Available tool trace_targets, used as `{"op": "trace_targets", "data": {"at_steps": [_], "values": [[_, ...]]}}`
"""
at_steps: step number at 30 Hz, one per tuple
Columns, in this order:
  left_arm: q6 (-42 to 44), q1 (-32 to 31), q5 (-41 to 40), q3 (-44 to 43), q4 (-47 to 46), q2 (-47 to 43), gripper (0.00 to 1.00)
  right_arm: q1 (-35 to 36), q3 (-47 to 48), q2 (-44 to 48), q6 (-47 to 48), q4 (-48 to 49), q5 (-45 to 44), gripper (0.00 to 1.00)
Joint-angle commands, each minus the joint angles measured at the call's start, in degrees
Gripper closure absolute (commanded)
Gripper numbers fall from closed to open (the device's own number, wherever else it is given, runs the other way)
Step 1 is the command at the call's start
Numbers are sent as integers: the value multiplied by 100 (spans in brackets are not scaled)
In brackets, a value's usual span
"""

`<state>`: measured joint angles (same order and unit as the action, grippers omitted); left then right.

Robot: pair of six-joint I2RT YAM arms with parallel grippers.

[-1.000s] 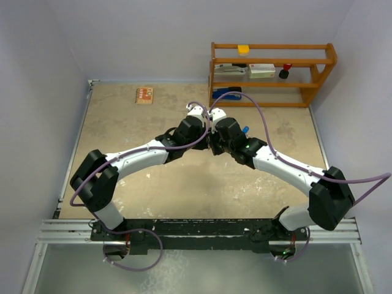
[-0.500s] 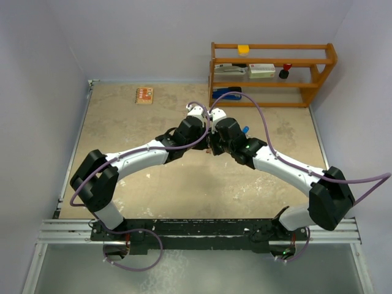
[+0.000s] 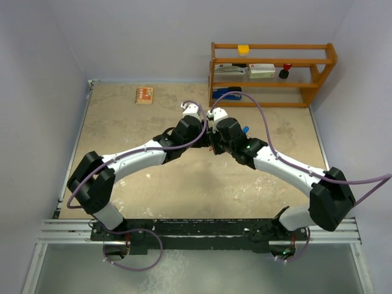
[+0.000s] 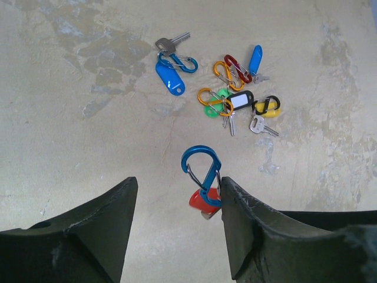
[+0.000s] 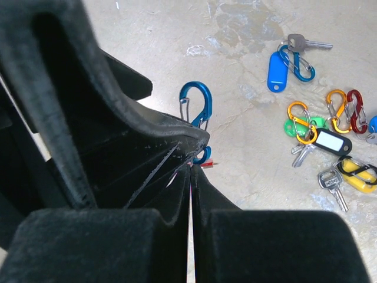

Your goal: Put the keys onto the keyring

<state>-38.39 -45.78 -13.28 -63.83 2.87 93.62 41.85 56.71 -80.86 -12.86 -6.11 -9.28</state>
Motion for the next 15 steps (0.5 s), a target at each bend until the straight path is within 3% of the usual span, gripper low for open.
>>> {"op": "trace_targets", "data": {"at_steps": [1,15], "values": [[-187,35,-301,91,-438,-483,41,29,-39,219,9,84,68,100],[-331,145,-167,173,-480,-474,43,33,-28,231,5,84,41,100]]}}
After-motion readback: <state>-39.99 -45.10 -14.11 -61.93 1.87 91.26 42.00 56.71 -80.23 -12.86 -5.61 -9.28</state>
